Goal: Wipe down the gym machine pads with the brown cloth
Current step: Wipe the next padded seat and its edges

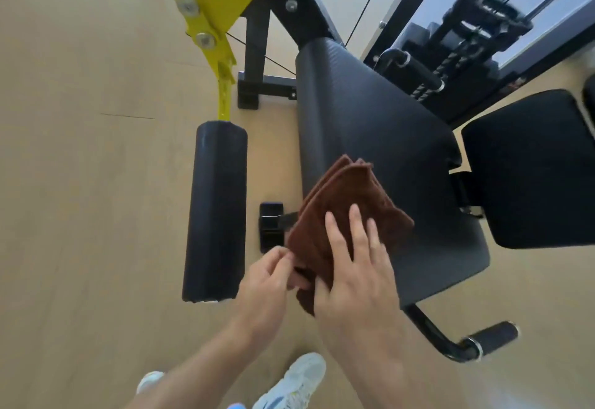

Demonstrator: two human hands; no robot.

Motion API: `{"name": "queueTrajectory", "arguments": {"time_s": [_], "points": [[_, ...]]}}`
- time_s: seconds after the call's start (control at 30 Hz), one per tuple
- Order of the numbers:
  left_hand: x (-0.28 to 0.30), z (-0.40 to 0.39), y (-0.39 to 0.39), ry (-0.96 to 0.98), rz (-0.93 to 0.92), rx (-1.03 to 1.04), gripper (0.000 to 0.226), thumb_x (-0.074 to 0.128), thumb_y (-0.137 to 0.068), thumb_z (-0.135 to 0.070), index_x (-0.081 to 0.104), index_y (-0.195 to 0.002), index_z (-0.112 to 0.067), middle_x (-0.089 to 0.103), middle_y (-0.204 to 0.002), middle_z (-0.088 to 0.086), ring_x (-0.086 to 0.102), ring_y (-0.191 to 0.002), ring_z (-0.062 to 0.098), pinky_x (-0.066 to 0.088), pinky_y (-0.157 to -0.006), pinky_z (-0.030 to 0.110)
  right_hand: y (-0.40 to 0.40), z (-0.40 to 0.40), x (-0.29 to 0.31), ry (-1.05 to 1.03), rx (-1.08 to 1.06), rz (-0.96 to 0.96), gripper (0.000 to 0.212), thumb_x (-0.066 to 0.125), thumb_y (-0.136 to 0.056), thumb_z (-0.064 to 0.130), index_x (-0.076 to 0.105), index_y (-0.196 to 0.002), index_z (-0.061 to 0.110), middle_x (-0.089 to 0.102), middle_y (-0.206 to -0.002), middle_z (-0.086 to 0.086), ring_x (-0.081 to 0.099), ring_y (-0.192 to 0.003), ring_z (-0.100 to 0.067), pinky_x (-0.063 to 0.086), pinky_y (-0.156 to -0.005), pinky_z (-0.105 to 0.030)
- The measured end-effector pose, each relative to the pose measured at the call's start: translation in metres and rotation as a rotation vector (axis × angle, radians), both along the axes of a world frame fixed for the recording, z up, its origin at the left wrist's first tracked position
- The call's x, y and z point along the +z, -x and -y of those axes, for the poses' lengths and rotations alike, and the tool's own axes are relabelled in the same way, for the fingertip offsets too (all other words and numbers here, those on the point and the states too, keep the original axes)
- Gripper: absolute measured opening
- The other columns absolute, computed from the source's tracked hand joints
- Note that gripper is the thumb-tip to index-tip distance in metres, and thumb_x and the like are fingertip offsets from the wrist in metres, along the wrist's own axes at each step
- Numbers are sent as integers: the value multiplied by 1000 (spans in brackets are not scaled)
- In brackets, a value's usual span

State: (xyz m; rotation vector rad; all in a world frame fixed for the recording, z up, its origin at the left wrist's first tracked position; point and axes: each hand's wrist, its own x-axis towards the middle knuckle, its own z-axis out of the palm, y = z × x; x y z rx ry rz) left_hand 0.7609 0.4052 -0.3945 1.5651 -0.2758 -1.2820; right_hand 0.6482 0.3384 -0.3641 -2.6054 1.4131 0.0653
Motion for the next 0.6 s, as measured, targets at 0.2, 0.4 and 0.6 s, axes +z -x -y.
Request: {"name": "queueTrajectory", "arguments": {"time_s": [0.2, 0.4, 0.6], "points": [[-18, -15, 22, -140, -70, 8, 15, 53, -100, -26, 67, -98, -22, 75, -85, -6, 69, -82, 12, 50, -62, 11, 9, -12, -17, 9, -47, -147, 99, 66, -79, 65, 26, -161, 27, 28, -166, -14, 35, -148, -42, 33, -115, -60], [4, 35, -23, -13, -47, -17, 21, 48, -101, -39, 60, -118, -37, 72, -107, -16, 68, -88, -8, 49, -61, 4, -41, 44, -16, 51, 25, -89, 75, 42, -98, 54, 13, -163, 30, 7, -172, -9, 13, -157, -37, 21, -124, -58], [17, 75, -52, 92, 65, 133, 34, 45, -102, -41, 49, -136, -39, 61, -123, -21, 59, -110, -2, 52, -74, 4, -107, 121, -13, 26, 51, -106, 69, 28, -104, 58, -5, -161, 37, -16, -171, -3, -8, -158, -34, 3, -127, -54]]}}
